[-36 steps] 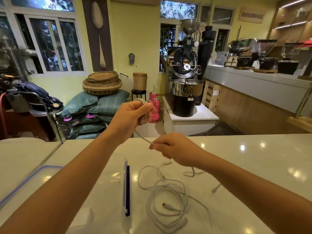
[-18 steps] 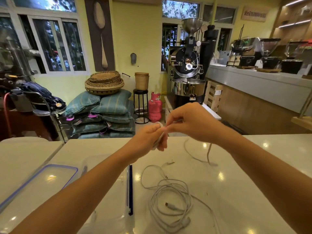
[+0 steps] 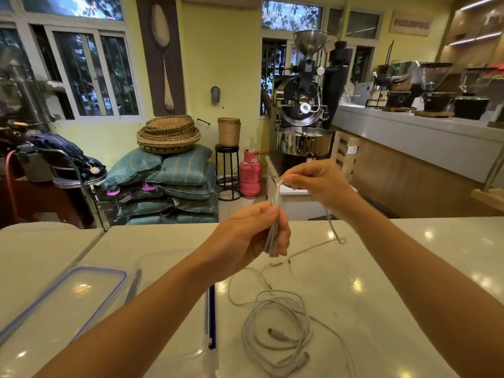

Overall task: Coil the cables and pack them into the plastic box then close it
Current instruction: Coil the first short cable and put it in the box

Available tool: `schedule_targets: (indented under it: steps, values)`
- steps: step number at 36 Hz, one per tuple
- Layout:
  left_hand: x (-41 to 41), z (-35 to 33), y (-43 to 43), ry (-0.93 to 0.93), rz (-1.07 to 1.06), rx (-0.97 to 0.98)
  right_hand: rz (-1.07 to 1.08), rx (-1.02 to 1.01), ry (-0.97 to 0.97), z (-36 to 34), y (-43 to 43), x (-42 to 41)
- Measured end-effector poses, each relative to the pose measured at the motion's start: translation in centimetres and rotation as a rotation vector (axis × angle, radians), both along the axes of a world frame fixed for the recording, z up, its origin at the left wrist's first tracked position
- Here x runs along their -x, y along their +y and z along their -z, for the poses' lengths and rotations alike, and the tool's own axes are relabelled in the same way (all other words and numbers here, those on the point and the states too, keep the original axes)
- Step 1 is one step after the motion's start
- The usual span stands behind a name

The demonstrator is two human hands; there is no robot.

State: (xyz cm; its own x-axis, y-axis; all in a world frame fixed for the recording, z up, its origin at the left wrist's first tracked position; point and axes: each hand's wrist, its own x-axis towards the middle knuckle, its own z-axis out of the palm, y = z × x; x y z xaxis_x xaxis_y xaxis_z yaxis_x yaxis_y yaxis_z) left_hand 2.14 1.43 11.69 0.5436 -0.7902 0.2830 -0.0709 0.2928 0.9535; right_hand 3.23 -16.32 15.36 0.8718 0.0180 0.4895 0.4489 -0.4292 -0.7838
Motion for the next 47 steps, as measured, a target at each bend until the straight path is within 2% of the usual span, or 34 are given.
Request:
schedule_targets:
  steps: [3, 9, 11, 14, 17, 19, 22, 29, 32, 38, 47]
  values:
    - [0.0, -0.6, -0.3, 0.008, 0.020, 0.046, -0.020, -0.161, 0.124, 2.3, 1.4, -0.1]
    - [-0.3, -1.6, -1.2, -0.029, -0.120, 0.082, -0.041, -0.215, 0.304, 6.3, 5.4, 0.9]
    - [-0.8, -1.9, -1.4, -0.046, -0.201, 0.078, -0.110, -0.208, 0.388, 7.1, 6.7, 1.4]
    - [-1.8, -2.1, -1.4, -0.124, -0.333, 0.013, -0.159, -0.115, 0.465, 7.2, 7.7, 2.3]
    - [-2.6, -1.8, -1.1, -0.331, -0.457, -0.127, -0.118, 0.011, 0.420, 6.3, 7.7, 3.0]
    - [-3.0, -1.7, -0.8, -0.448, -0.507, -0.192, -0.086, 0.166, 0.374, 5.7, 7.4, 3.2]
    - [-3.4, -1.6, -0.2, -0.578, -0.547, -0.258, -0.070, 0.387, 0.304, 4.5, 6.8, 4.0]
    - [-3.1, -0.9, 0.9, -0.717, -0.554, -0.399, 0.007, 0.707, 0.145, 0.5, 4.9, 5.4]
    - [-2.2, -0.6, 0.9, -0.667, -0.476, -0.414, 0.013, 0.774, 0.072, -1.5, 4.2, 5.5]
    - [0.2, -0.6, 0.8, -0.367, -0.274, -0.232, -0.042, 0.780, -0.002, -4.0, 2.9, 4.9]
    - [1.4, -0.7, 1.0, -0.181, -0.097, -0.176, -0.053, 0.466, -0.109, -5.4, 0.5, 3.0]
